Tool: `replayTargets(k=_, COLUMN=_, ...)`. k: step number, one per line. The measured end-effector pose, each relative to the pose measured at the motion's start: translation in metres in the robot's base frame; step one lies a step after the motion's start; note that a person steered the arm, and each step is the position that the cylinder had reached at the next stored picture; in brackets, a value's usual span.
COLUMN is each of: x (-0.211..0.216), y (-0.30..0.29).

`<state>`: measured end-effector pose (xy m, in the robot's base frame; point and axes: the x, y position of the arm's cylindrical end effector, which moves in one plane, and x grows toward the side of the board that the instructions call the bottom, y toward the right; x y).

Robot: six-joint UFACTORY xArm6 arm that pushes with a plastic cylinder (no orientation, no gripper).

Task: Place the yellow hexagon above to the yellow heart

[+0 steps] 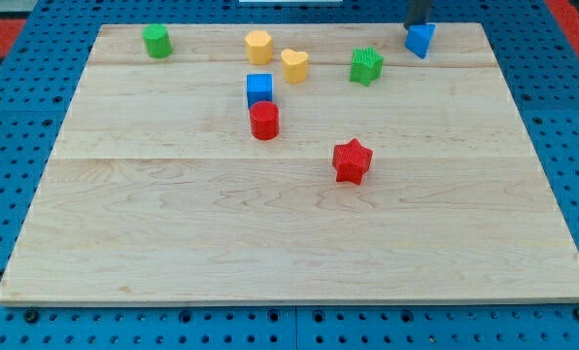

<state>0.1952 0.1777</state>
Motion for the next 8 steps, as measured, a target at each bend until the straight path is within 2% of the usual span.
replayTargets(k=3, x=-0.003, y=-0.080)
replayTargets(k=4, x=-0.003, y=-0.143)
replayTargets(k=5, x=-0.001, y=-0.175)
replayTargets(k=7, x=0.003, y=-0.277)
replayTargets(k=8, x=0.053, y=-0.277)
